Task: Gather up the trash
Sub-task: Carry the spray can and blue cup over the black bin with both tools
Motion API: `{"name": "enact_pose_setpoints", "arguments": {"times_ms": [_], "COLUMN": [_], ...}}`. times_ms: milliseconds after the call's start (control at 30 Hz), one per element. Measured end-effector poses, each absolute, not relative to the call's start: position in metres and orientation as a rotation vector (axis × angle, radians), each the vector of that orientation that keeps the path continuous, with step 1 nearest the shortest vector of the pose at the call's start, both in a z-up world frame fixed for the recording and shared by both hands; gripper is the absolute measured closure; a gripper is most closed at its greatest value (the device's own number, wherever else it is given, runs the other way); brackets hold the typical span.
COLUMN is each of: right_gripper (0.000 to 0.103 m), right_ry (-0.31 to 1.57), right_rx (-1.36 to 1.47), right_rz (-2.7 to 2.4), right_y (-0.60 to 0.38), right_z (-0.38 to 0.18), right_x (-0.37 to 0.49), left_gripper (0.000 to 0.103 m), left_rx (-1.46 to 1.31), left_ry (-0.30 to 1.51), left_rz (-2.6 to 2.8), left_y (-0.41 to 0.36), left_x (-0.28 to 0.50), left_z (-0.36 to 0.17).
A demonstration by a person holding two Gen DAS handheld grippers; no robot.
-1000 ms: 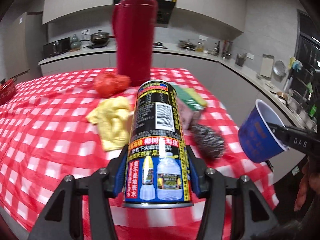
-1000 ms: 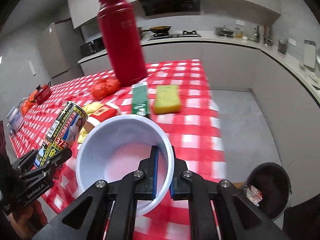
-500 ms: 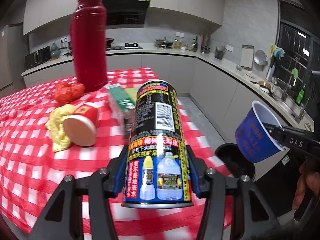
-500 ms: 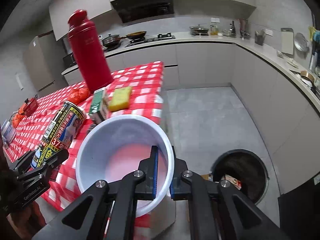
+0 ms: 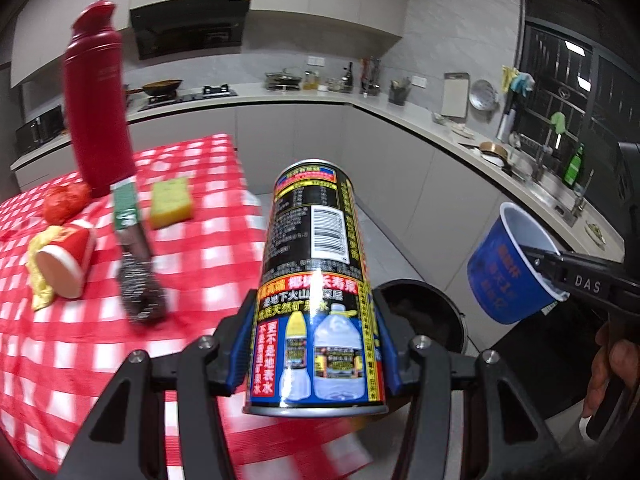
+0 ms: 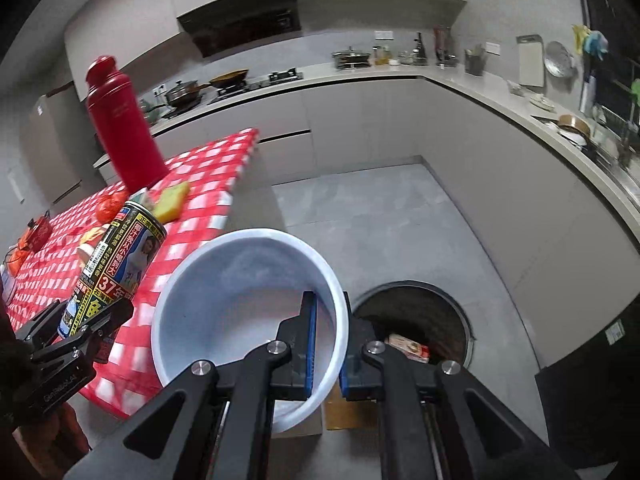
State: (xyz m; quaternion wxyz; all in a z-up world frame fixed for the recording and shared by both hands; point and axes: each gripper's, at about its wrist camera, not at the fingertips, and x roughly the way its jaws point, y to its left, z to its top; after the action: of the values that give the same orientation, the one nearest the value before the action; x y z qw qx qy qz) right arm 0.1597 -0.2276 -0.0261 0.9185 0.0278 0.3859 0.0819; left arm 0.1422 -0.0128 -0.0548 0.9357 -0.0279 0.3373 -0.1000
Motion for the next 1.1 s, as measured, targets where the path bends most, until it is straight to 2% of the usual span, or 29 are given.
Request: {"name": "enact_pose_setpoints", "arguments": {"times_ms": [500,1100], "right_gripper": [0.094,0.094], "right_ry": [0.888,1.036], "right_rx": [0.090,0.036], "right_rz": [0.077,0.172], "right_y": [-0.347,-0.383], "right_z": [-0.077,-0.179], "right_x": [0.176,0.243], "left_gripper": [0.049,0.049], "left_rx": [-0.017,-0.021], "left_ry": [0.794,0.944], "left_rz": [-0.295,-0.239], "left_y": [-0.121,-0.182], "left_x": [0.166,0.205], "left_z": [-0.096,-0.178]}}
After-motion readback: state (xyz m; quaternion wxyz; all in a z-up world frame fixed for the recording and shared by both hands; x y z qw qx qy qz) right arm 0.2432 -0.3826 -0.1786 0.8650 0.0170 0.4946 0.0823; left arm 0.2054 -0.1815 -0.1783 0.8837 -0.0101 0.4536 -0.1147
